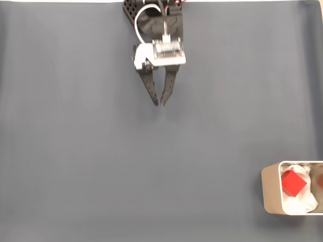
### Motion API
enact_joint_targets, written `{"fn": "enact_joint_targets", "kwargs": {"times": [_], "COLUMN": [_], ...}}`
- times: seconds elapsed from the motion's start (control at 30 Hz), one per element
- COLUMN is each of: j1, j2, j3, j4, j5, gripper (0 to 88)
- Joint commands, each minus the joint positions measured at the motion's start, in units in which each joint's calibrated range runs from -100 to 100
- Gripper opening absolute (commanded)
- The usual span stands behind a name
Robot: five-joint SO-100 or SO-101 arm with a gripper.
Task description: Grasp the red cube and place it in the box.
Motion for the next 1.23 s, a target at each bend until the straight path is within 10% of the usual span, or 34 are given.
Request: {"fn": "enact_joint_targets", "kwargs": {"times": [0.0, 0.27, 1.2], "j1": [-0.06, 1.65, 1.36], "j2": [-8.78, -11.46, -11.46], "j3": [1.54, 1.54, 1.54], "j4": [17.45, 40.32, 41.14], "j5": [-0.93, 1.03, -1.42], "gripper": [0.0, 0.0, 0.4]}}
